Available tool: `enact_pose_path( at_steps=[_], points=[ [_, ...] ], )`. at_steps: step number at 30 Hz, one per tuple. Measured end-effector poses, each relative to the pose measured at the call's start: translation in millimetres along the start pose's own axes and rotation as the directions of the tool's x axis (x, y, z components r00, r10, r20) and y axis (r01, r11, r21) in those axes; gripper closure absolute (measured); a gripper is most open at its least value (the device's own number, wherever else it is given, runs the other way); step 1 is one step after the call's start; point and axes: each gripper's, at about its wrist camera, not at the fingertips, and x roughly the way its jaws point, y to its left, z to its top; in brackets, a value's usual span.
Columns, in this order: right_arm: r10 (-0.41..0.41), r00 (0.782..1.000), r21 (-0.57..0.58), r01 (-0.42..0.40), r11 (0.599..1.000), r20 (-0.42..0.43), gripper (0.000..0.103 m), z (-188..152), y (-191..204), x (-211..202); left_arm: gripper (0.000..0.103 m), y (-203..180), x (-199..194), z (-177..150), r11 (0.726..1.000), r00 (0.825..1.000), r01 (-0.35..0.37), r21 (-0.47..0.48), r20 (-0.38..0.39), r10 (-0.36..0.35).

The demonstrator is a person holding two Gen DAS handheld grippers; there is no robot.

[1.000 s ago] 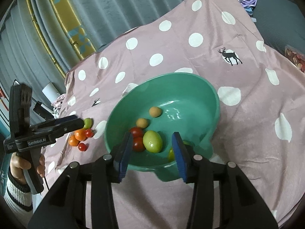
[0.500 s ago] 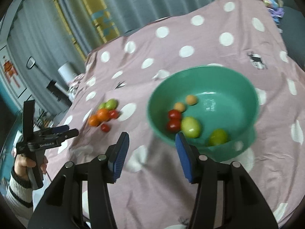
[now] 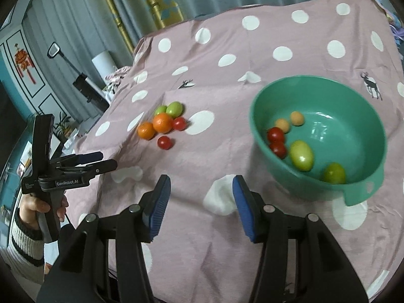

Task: Organize fruits
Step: 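Withdraw both open tools from the bowl back over the fruit cluster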

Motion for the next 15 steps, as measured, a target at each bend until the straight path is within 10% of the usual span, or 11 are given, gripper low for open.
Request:
enact_pose_path(
  at_steps=[15],
  points=[
    [0.020,0.995,-0.056,-0.026,0.998,-0.094,0.046,7,22,41,0.024,4,18,-2,0.997,0.997,0.077,-0.005,-0.030,-0.078]
  ],
)
